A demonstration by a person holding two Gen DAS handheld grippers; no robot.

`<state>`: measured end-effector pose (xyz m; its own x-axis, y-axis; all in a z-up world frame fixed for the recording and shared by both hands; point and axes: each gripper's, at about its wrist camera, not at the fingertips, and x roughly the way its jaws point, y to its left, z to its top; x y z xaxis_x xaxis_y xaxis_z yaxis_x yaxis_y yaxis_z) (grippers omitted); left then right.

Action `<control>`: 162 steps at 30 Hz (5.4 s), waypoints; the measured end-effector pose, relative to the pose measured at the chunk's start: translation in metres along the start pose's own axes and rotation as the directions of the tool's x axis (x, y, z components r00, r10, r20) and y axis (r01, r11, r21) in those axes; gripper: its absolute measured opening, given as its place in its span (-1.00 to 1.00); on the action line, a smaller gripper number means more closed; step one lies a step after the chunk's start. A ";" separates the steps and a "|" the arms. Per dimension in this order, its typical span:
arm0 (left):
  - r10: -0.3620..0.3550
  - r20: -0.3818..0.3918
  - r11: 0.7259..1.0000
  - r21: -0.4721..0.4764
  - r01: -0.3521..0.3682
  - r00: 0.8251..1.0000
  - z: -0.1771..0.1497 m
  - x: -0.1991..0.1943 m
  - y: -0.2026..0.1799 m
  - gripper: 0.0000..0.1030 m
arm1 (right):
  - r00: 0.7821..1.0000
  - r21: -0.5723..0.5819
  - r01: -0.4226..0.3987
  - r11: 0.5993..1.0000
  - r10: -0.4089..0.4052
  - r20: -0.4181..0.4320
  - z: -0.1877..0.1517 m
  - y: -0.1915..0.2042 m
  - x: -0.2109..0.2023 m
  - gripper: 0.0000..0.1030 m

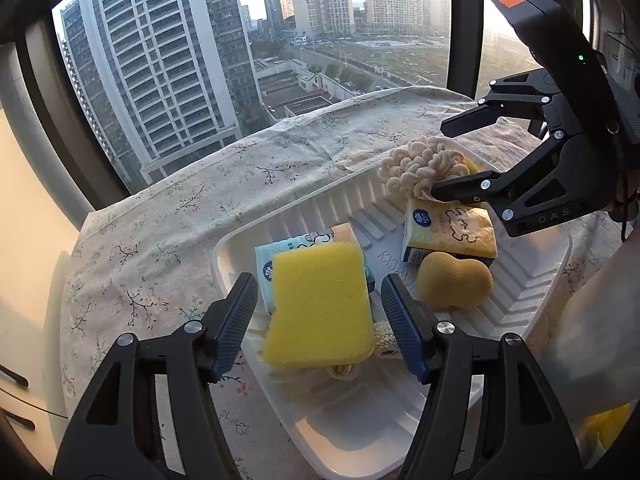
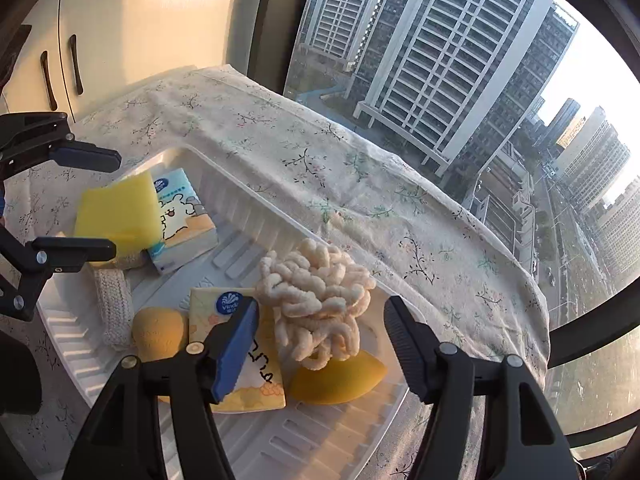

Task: Organize soft objects
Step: 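Carry the yellow sponge and cream scrubber to the white tray and release them, then move both open tools back over the green cloth and yellow sponge, then grasp the green cloth with the left gripper while the right grasps the yellow sponge, then carry the green cloth and yellow sponge over the white tray and lower them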

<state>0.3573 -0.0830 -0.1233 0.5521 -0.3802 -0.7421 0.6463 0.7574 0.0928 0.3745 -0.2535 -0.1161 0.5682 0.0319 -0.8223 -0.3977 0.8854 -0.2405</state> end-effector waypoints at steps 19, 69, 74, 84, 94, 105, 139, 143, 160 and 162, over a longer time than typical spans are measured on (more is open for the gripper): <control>0.160 0.021 0.949 -0.280 -0.148 0.987 -0.029 -0.047 0.063 0.22 | 0.994 0.177 0.106 0.978 -0.106 -0.009 -0.050 -0.043 -0.045 0.31; 0.098 -0.063 0.969 -0.219 -0.109 0.993 -0.260 -0.210 -0.106 0.23 | 0.996 0.423 0.039 0.905 -0.001 -0.089 -0.314 0.119 -0.189 0.31; 0.021 -0.044 0.974 -0.226 -0.031 0.999 -0.256 -0.220 -0.130 0.23 | 0.997 0.438 -0.041 0.898 0.064 -0.036 -0.307 0.146 -0.195 0.31; -0.133 -0.012 0.973 -0.192 0.129 0.991 -0.239 -0.211 -0.185 0.23 | 0.989 0.466 -0.138 0.874 0.142 0.025 -0.279 0.174 -0.182 0.32; -0.099 -0.001 0.971 -0.220 0.096 0.995 -0.218 -0.184 -0.199 0.23 | 0.985 0.449 -0.166 0.878 0.167 0.038 -0.255 0.185 -0.165 0.32; -0.072 -0.038 0.941 -0.333 0.055 0.997 -0.206 -0.156 -0.177 0.19 | 0.985 0.449 -0.171 0.877 0.167 0.050 -0.231 0.183 -0.147 0.33; 0.096 0.028 0.897 -0.436 -0.074 0.995 -0.216 -0.208 -0.124 -0.15 | 0.994 0.558 -0.096 0.824 0.051 0.096 -0.263 0.136 -0.203 0.11; 0.138 0.025 0.878 -0.465 -0.111 0.990 -0.217 -0.212 -0.102 -0.15 | 0.996 0.583 -0.062 0.810 0.018 0.082 -0.266 0.120 -0.201 0.11; 0.258 -0.023 0.832 -0.502 -0.235 0.966 -0.203 -0.195 -0.023 -0.15 | 0.999 0.609 0.029 0.793 -0.047 0.013 -0.252 0.059 -0.169 0.11; 0.273 -0.032 0.819 -0.517 -0.249 0.962 -0.202 -0.191 -0.009 -0.15 | 0.999 0.604 0.038 0.796 -0.053 0.007 -0.246 0.050 -0.162 0.11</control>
<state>0.1396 0.0897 -0.1161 0.6906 -0.1421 -0.7092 0.1193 0.9895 -0.0821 0.0849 -0.3286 -0.1217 0.5931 -0.0120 -0.8050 0.1402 0.9861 0.0886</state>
